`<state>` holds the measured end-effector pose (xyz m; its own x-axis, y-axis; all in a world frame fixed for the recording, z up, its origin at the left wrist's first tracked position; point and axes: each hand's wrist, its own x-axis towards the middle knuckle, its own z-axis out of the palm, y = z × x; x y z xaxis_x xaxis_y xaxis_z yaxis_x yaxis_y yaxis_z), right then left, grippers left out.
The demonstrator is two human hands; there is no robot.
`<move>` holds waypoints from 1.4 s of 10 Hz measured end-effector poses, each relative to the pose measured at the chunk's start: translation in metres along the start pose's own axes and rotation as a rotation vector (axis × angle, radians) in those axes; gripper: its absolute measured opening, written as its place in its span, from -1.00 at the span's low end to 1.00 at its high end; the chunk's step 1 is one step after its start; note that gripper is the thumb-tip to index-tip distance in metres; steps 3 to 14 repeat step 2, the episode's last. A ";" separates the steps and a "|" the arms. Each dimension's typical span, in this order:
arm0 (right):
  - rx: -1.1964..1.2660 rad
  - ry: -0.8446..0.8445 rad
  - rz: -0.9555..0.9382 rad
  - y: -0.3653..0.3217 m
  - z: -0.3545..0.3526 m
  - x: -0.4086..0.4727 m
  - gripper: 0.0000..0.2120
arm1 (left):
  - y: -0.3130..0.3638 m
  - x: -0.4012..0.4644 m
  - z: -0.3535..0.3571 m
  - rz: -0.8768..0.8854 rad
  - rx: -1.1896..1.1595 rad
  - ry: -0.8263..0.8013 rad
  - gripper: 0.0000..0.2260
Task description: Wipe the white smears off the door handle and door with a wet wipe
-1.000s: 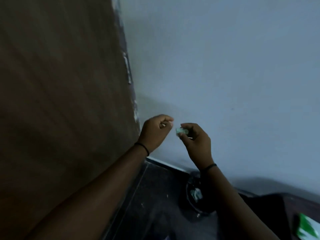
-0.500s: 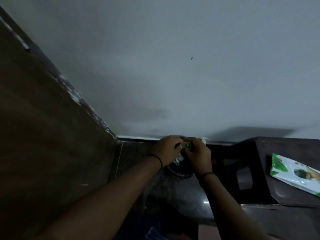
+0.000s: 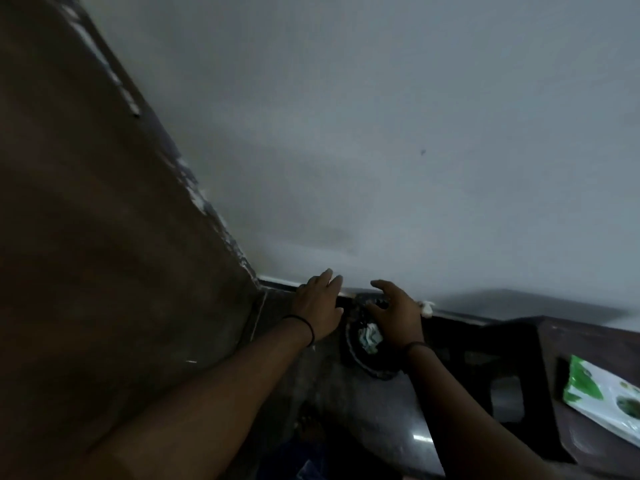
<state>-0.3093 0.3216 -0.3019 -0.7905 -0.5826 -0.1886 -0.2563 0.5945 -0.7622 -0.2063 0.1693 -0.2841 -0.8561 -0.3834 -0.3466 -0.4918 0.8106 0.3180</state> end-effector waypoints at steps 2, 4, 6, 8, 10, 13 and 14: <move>-0.027 -0.064 -0.283 -0.112 0.036 -0.004 -0.60 | -0.051 -0.062 -0.077 -0.132 -0.002 0.328 -0.38; -0.027 -0.064 -0.283 -0.112 0.036 -0.004 -0.60 | -0.051 -0.062 -0.077 -0.132 -0.002 0.328 -0.38; -0.027 -0.064 -0.283 -0.112 0.036 -0.004 -0.60 | -0.051 -0.062 -0.077 -0.132 -0.002 0.328 -0.38; -0.027 -0.064 -0.283 -0.112 0.036 -0.004 -0.60 | -0.051 -0.062 -0.077 -0.132 -0.002 0.328 -0.38; -0.027 -0.064 -0.283 -0.112 0.036 -0.004 -0.60 | -0.051 -0.062 -0.077 -0.132 -0.002 0.328 -0.38; -0.027 -0.064 -0.283 -0.112 0.036 -0.004 -0.60 | -0.051 -0.062 -0.077 -0.132 -0.002 0.328 -0.38; -0.027 -0.064 -0.283 -0.112 0.036 -0.004 -0.60 | -0.051 -0.062 -0.077 -0.132 -0.002 0.328 -0.38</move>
